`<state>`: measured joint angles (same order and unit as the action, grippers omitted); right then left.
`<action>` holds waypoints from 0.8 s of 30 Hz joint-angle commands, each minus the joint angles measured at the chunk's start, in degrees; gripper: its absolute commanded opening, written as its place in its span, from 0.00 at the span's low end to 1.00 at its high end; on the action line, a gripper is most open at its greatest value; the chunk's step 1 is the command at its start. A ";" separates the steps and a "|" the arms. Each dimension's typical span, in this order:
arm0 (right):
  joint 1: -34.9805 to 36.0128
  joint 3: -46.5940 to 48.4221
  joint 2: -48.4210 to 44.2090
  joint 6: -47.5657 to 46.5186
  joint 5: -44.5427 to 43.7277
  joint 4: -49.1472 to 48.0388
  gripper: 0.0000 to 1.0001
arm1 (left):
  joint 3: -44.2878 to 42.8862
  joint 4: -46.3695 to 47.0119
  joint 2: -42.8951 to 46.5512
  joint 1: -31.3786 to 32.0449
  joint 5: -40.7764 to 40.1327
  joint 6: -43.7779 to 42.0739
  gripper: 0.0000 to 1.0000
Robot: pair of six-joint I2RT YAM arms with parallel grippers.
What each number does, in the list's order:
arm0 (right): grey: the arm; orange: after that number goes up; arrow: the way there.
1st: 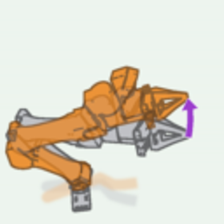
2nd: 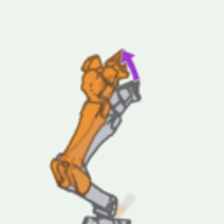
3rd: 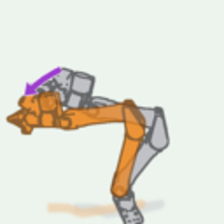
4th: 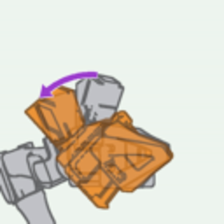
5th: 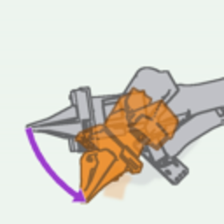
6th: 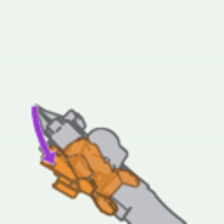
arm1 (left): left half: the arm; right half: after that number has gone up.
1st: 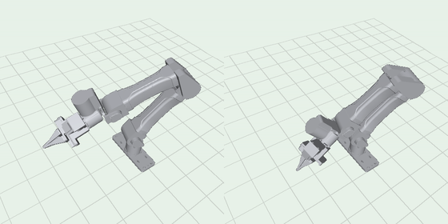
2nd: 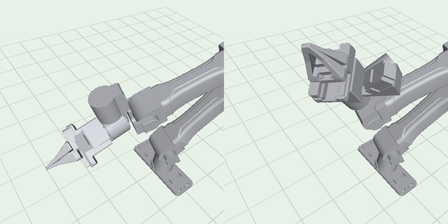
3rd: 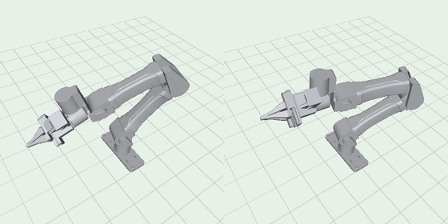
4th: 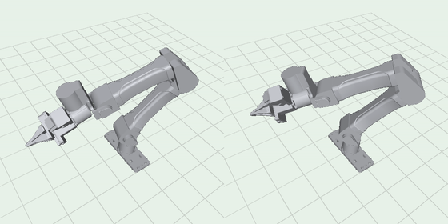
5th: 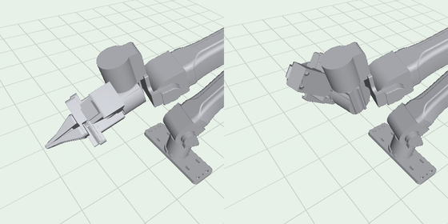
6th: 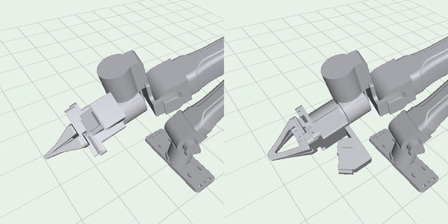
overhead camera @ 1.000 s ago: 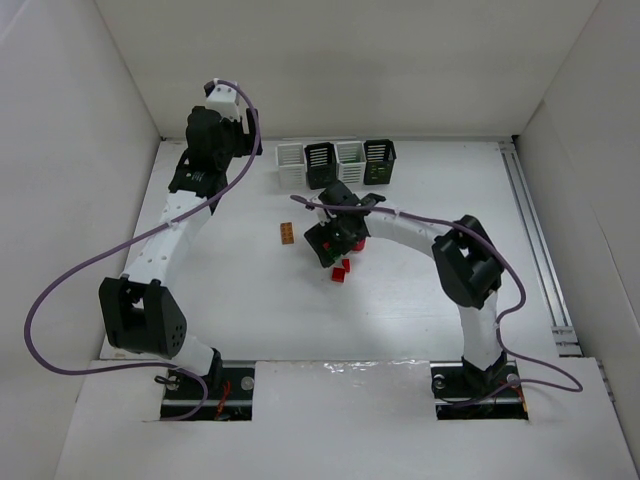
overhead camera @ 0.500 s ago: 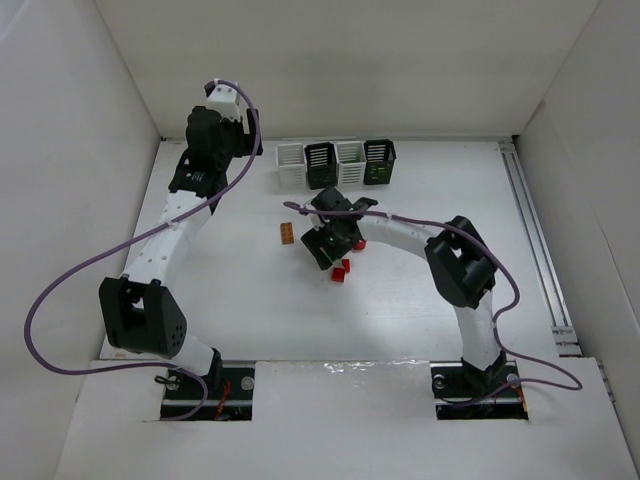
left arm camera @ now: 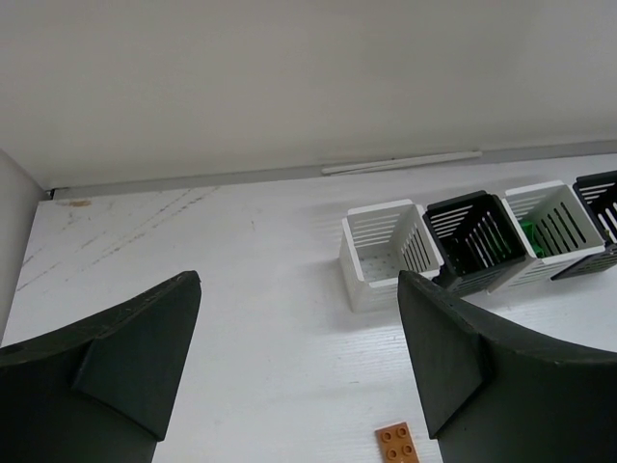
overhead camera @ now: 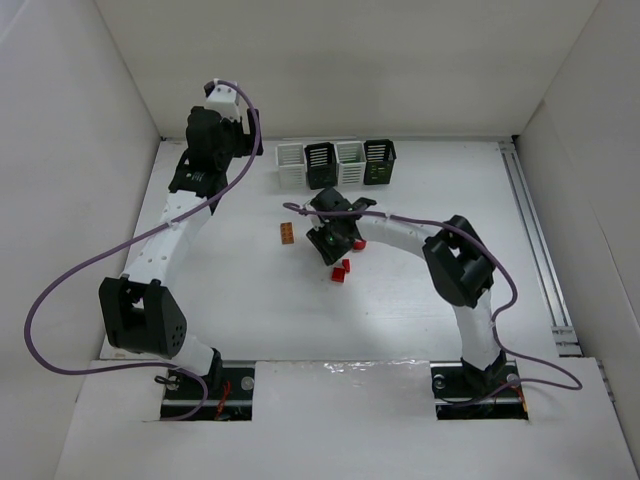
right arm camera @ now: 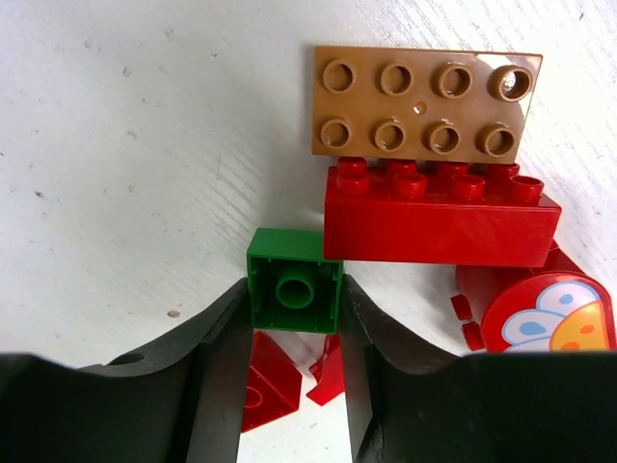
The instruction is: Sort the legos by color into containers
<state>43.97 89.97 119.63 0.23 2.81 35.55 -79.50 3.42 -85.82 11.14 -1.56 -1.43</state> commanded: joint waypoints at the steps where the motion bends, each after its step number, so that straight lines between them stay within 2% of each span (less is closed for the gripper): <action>1: 0.24 0.99 -5.70 -3.81 0.97 -0.23 0.21 | 0.67 1.59 1.27 -0.06 0.07 -0.41 0.80; 6: -2.21 0.99 -15.29 -11.65 4.66 1.72 0.21 | 3.22 2.37 2.94 0.63 3.49 -0.94 0.80; 9: -8.70 6.51 -16.19 -12.89 9.48 3.99 0.21 | 4.80 2.38 2.94 0.64 5.33 0.02 0.82; 10: -12.38 8.79 -15.32 -12.02 11.85 4.78 0.21 | 4.80 2.38 2.94 0.64 6.65 0.81 0.83; 11: -13.98 13.86 -14.18 -12.01 12.74 5.66 0.21 | 4.80 1.68 2.94 0.64 7.18 0.82 0.86; 14: -18.63 19.70 -9.61 -8.15 13.45 4.97 0.21 | 3.57 0.02 2.33 0.64 8.51 1.43 0.93; 17: -20.67 25.06 -5.56 -6.82 12.92 4.00 0.21 | 3.57 -1.57 1.10 0.64 8.51 1.43 1.00; 24: -22.43 36.14 3.93 -6.29 13.54 2.86 0.20 | 0.59 -6.31 -0.92 0.64 4.56 0.90 1.00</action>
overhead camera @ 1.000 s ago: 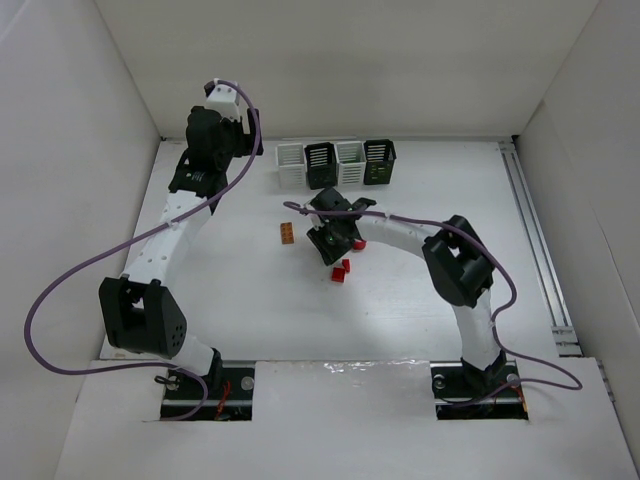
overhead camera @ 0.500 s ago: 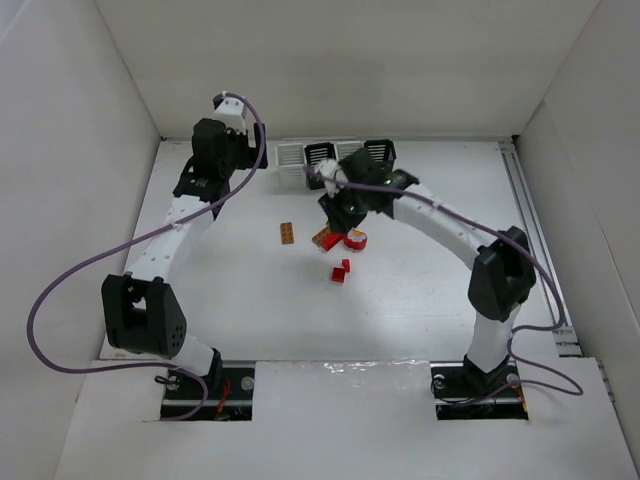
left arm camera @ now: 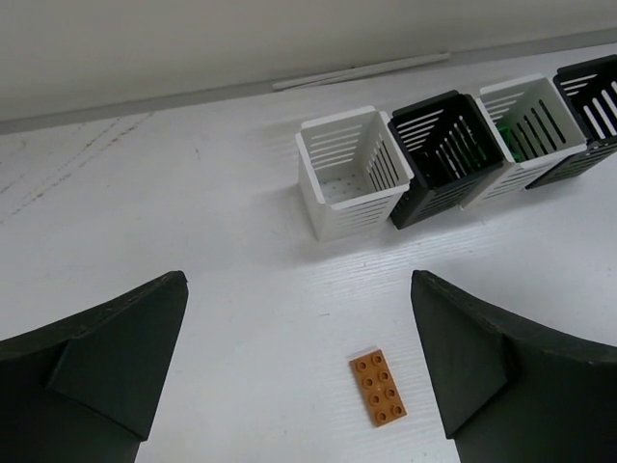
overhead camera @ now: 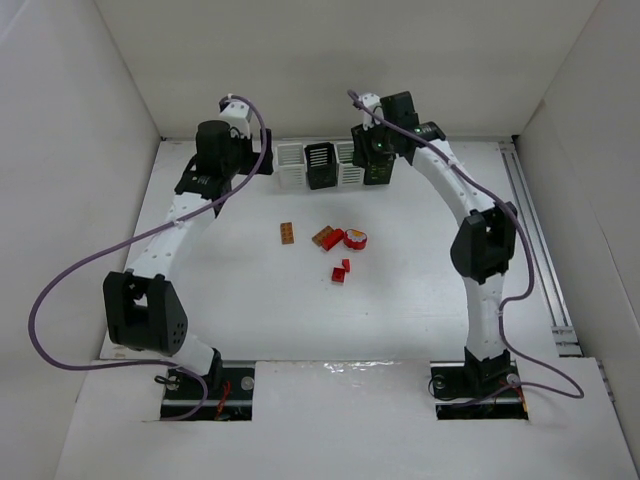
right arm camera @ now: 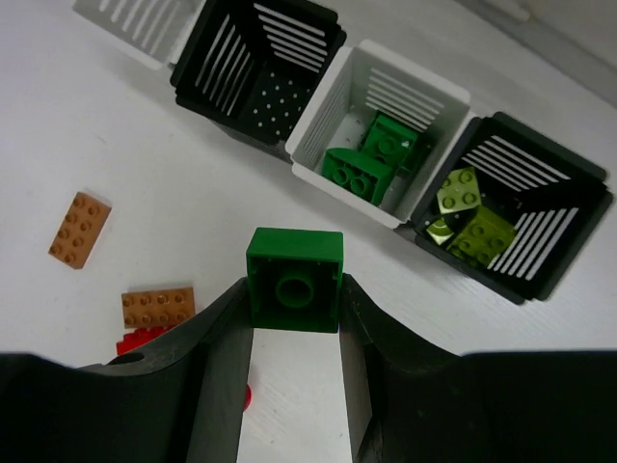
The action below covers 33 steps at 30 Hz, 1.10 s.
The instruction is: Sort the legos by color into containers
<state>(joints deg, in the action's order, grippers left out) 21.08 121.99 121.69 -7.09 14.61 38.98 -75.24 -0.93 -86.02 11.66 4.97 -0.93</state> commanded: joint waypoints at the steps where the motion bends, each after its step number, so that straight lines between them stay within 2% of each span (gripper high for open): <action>1: 0.45 6.22 2.67 1.03 1.74 -0.57 0.20 | -4.99 -2.75 -1.25 0.12 -1.98 0.40 1.00; 8: 0.97 13.44 8.38 1.03 -1.42 -2.24 0.20 | -6.32 -4.87 -3.19 -0.93 -3.21 1.63 1.00; 13: 1.51 13.97 9.53 1.03 -4.85 -3.39 0.21 | -3.78 -2.42 -2.66 -1.55 -0.32 2.25 1.00; 23: 2.03 16.61 14.53 1.03 -10.57 -5.76 0.25 | -5.18 -3.55 -2.66 -1.55 3.63 1.02 1.00; 29: 2.03 19.15 15.95 1.03 -12.50 -6.90 0.35 | -4.65 -4.17 -2.66 -1.55 4.26 -0.04 1.00; 32: 2.56 19.16 15.95 1.03 -13.11 -6.90 0.48 | -4.13 -4.17 -2.14 -1.55 4.26 -0.65 1.00; 33: 2.56 19.16 15.95 1.03 -13.12 -6.90 0.60 | -4.12 -4.17 -2.14 -1.55 4.26 -0.65 1.00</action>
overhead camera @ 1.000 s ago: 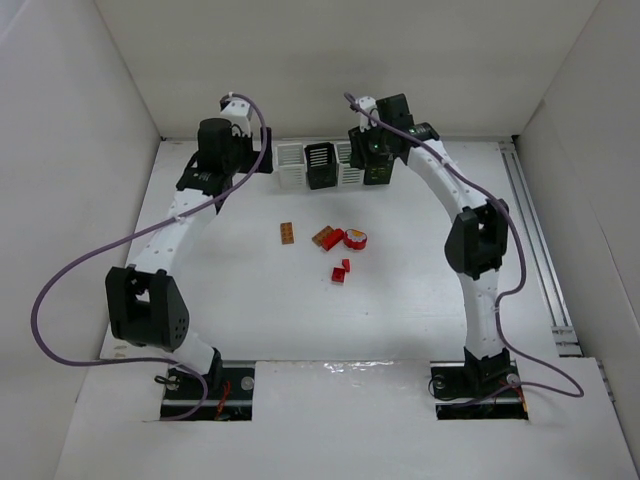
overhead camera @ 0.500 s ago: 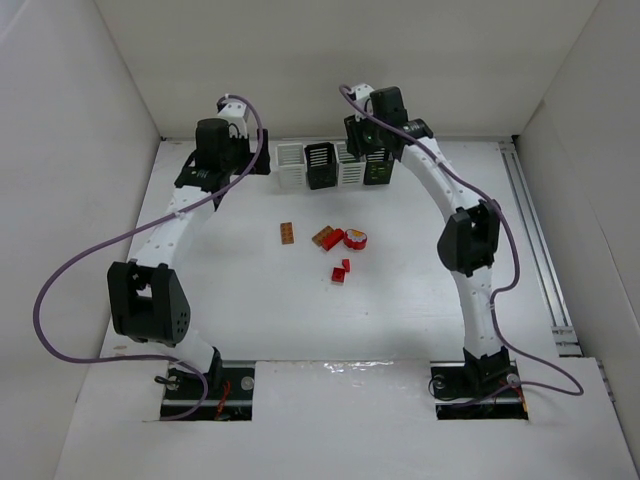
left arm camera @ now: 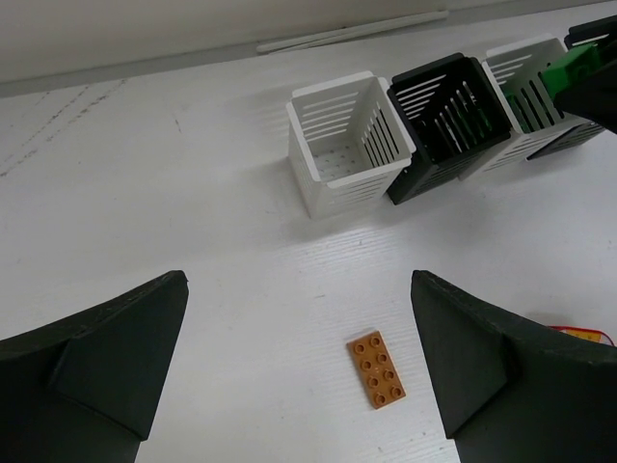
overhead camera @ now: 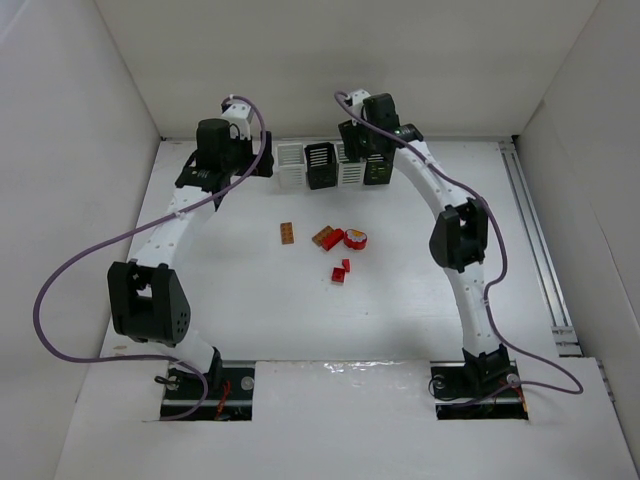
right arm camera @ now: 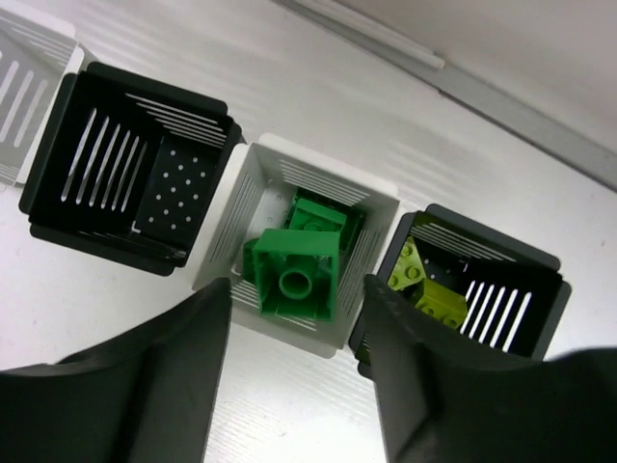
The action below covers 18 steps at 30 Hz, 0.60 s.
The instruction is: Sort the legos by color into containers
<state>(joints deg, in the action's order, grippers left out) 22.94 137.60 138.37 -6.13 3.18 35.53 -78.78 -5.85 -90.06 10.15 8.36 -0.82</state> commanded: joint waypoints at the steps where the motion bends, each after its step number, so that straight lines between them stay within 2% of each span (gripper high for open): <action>1: 0.70 3.55 -0.73 0.07 -2.21 -3.45 0.63 | -0.58 0.23 1.91 -0.05 0.87 -0.76 1.00; 4: 1.23 3.02 -1.42 0.59 -3.00 -3.45 0.78 | 2.75 1.61 2.43 -0.05 -0.53 0.90 1.00; 7: 2.37 1.98 -4.76 0.59 -3.00 -3.45 0.78 | 7.67 2.24 4.18 0.91 -5.62 2.05 1.00; 9: 2.37 1.27 -6.78 0.59 -3.00 -3.45 0.78 | 10.13 2.24 5.07 3.64 -10.79 3.36 1.00; 12: 2.90 -1.71 -11.61 1.74 -2.39 -3.45 0.78 | 14.61 1.02 6.57 7.76 -13.71 4.25 1.00; 15: 2.90 -7.85 -17.23 2.26 -0.55 -2.93 0.78 | 17.25 -1.62 6.57 11.98 -14.95 6.34 1.00; 18: 2.20 -12.08 -19.87 2.26 -0.54 -2.39 0.78 | 17.96 -2.15 5.70 12.52 -13.90 8.55 1.00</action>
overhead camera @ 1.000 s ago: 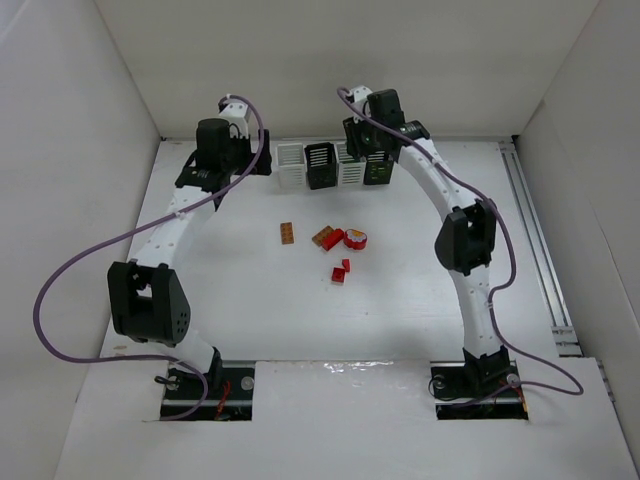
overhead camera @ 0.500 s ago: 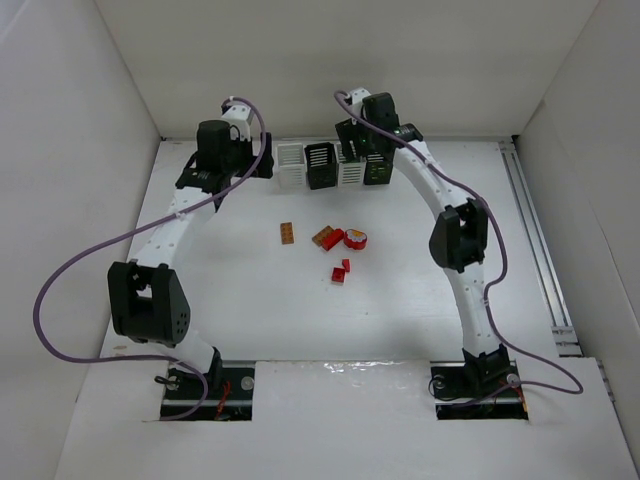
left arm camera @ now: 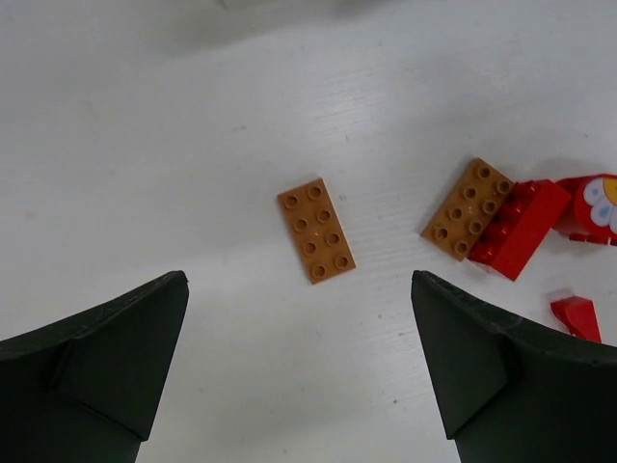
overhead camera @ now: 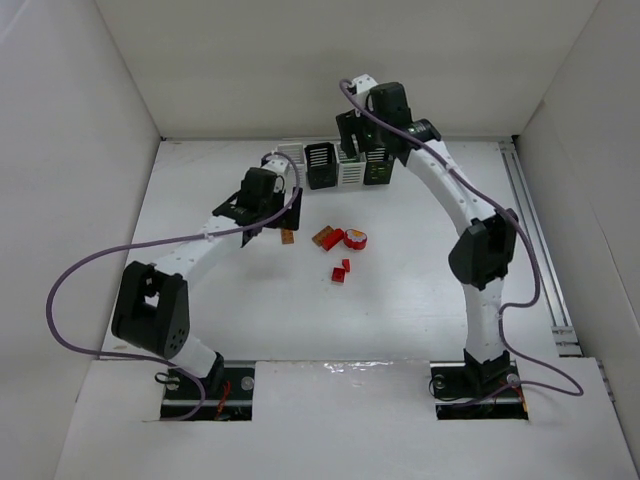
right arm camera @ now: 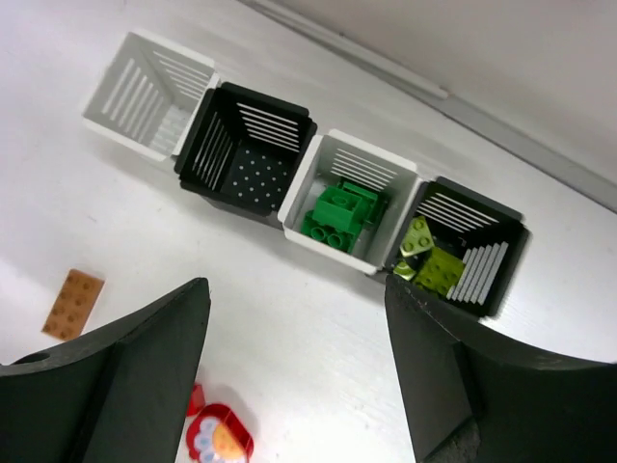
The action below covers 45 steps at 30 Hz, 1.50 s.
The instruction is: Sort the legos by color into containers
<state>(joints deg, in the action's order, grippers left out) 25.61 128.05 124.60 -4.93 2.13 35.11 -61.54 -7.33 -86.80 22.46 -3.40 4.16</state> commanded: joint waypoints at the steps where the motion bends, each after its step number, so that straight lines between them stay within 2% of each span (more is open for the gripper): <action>1: -0.99 -3.76 -6.90 1.06 0.51 -1.98 0.78 | 0.72 -1.54 1.82 0.22 -2.14 4.35 1.00; 9: -3.81 -10.27 -11.30 0.53 -0.02 -1.36 0.78 | -5.60 -4.71 -7.58 1.53 -4.07 9.46 0.85; 18: -3.81 -11.77 -13.15 0.01 -0.55 -1.36 0.78 | -9.73 -6.63 -14.70 4.44 -7.84 12.89 0.82; 28: -4.86 -10.54 -12.01 0.01 -0.55 -0.84 0.79 | -8.77 -7.17 -17.26 5.05 -8.47 16.49 0.79; 34: -4.86 -10.54 -12.01 0.01 -0.55 -0.84 0.79 | -10.09 -7.17 -19.71 5.05 -8.47 16.49 0.70; 39: -4.86 -9.40 -10.95 0.01 -0.55 -0.84 0.79 | -10.09 -7.17 -21.04 5.05 -8.47 15.96 0.68; 45: -4.86 -8.87 -10.43 -0.52 -0.55 -0.31 0.79 | -9.57 -7.17 -22.17 5.05 -9.60 15.96 0.55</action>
<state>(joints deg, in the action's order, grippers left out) 21.02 116.44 114.78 -4.99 1.93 35.59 -69.91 -13.80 -108.38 27.31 -11.31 19.66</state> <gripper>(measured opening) 0.791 0.559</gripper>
